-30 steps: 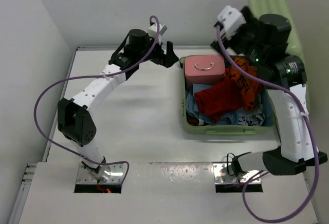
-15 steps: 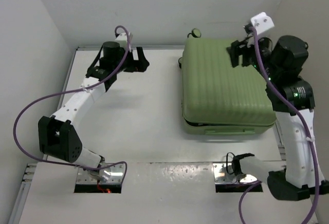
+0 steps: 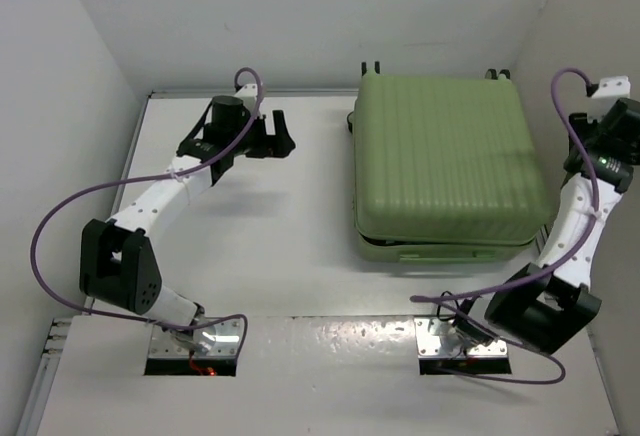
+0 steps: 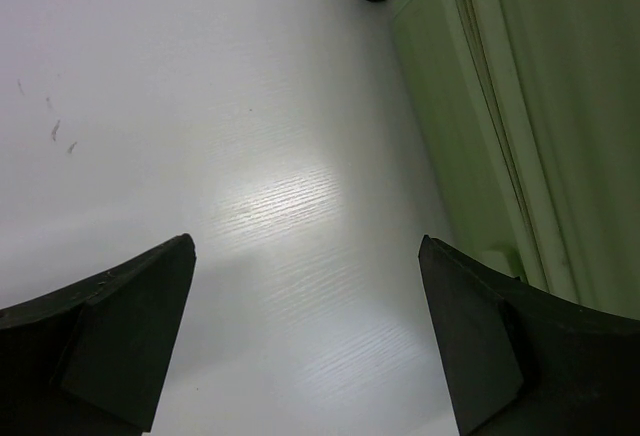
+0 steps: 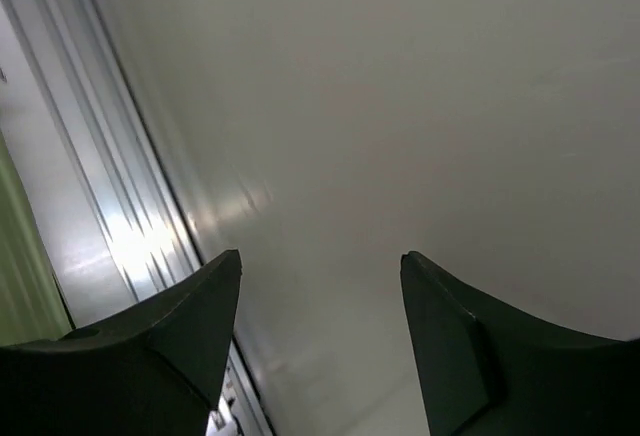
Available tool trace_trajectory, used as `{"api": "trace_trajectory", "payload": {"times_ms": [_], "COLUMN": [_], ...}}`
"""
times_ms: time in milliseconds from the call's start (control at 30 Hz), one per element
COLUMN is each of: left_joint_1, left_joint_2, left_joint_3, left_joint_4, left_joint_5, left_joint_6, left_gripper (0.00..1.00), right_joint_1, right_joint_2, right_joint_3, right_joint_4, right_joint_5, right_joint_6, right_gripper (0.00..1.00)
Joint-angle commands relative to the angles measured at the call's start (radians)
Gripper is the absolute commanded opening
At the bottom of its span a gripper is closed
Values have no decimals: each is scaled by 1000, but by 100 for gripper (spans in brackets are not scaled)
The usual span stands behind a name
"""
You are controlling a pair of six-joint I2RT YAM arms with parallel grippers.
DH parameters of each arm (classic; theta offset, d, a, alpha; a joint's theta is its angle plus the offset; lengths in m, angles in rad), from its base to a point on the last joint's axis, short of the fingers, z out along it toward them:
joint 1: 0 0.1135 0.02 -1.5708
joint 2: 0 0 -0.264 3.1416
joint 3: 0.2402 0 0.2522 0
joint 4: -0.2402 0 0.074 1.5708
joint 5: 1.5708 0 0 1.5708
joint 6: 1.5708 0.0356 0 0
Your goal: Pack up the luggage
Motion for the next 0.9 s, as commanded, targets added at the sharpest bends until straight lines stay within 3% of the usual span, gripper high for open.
{"api": "trace_trajectory", "payload": {"times_ms": [0,200,367,567,667,867], "left_joint_1": [-6,-6,-6,-6,-6,-6], "left_joint_2": [11,29,38,49,60,71], "left_joint_3": [40,60,71,101,111,130], "left_joint_4": [26,26,26,17,17,8], "left_joint_5": [22,31,31,49,50,59], "left_joint_6": [-9,-39,-50,-59,-69,-69], "left_gripper": [99,99,99,99,99,99], "right_joint_1": [-63,-159,-165,-159,-145,-79], "right_joint_2": [52,170,268,373,374,431], "right_joint_3": [-1,-25,-64,-59,-170,-211], "right_joint_4": [-59,-150,-72,-132,-80,-135], "right_joint_5": [-144,-495,-494,-563,-568,-589], "right_joint_6": [1,-22,-8,-19,-82,-129], "right_gripper": [66,69,70,56,54,48]}}
